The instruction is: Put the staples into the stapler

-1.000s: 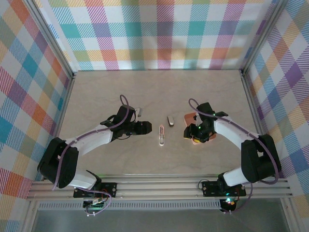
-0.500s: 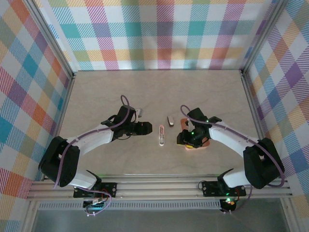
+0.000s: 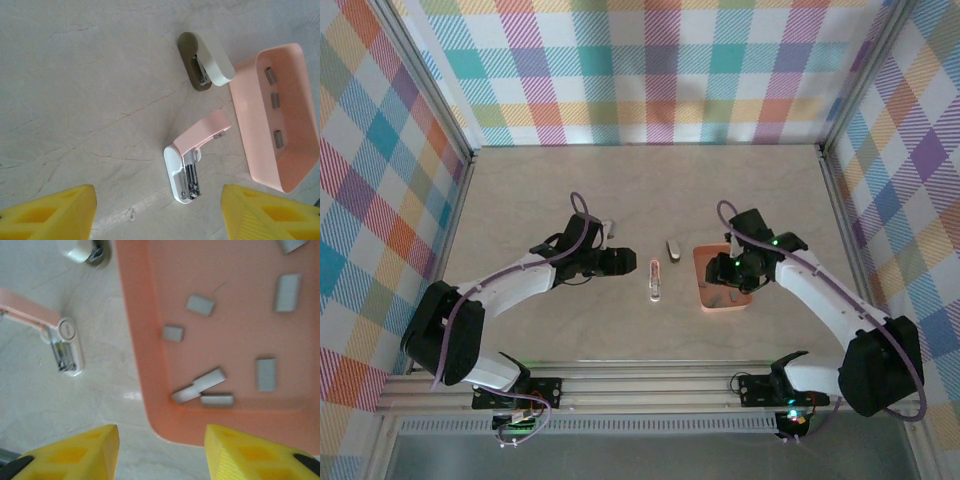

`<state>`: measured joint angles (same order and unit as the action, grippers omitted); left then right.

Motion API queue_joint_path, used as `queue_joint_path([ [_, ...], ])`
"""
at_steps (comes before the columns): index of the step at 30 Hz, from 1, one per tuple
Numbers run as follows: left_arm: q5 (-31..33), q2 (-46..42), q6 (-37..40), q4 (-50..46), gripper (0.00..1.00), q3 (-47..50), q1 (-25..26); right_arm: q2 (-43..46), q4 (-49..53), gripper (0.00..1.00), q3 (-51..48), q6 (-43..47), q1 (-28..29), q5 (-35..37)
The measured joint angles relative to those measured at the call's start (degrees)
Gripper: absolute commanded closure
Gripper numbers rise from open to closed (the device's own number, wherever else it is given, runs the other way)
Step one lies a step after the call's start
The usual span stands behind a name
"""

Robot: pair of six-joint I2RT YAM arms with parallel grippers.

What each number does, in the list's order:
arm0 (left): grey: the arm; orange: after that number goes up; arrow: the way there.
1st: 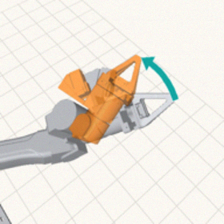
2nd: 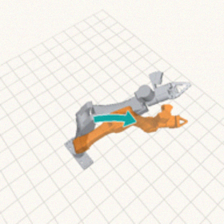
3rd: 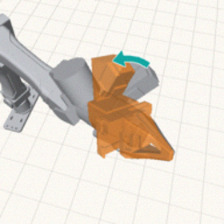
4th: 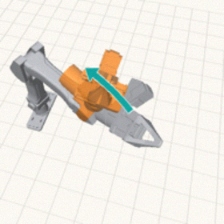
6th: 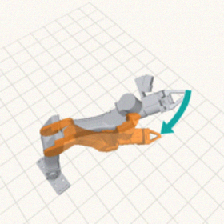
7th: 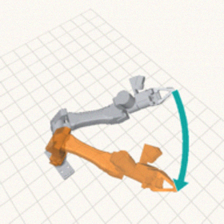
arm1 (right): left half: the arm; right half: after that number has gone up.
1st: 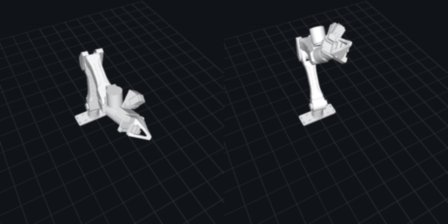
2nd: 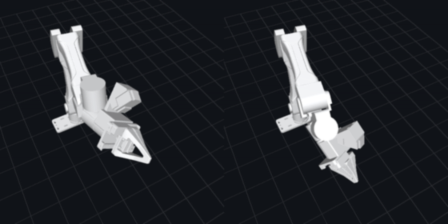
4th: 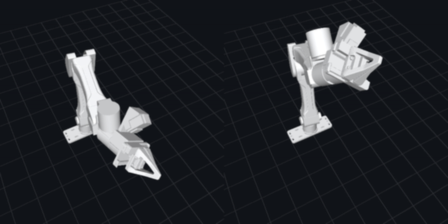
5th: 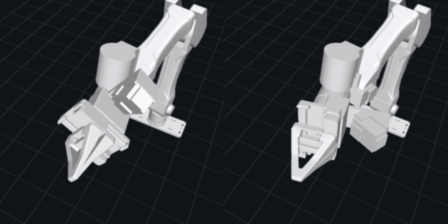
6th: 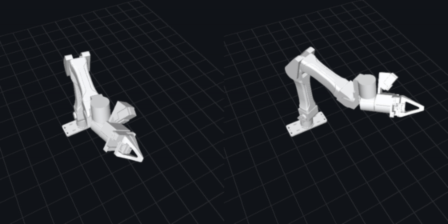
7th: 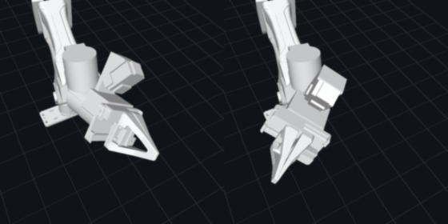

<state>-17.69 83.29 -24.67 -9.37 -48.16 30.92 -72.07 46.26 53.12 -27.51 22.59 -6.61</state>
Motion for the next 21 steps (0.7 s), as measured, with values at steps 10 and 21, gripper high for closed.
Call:
queue_joint_path([
  [10, 1.2, 3.2, -0.2, -1.2, 0.33, 0.0, 0.0, -11.1, 2.9, 0.55, 9.1, 10.7, -2.8, 2.1],
  [21, 1.2, 3.8, 0.0, 0.5, 0.31, 0.4, -0.2, -9.7, -0.1, 0.64, 11.3, 42.9, -3.7, -0.7],
])
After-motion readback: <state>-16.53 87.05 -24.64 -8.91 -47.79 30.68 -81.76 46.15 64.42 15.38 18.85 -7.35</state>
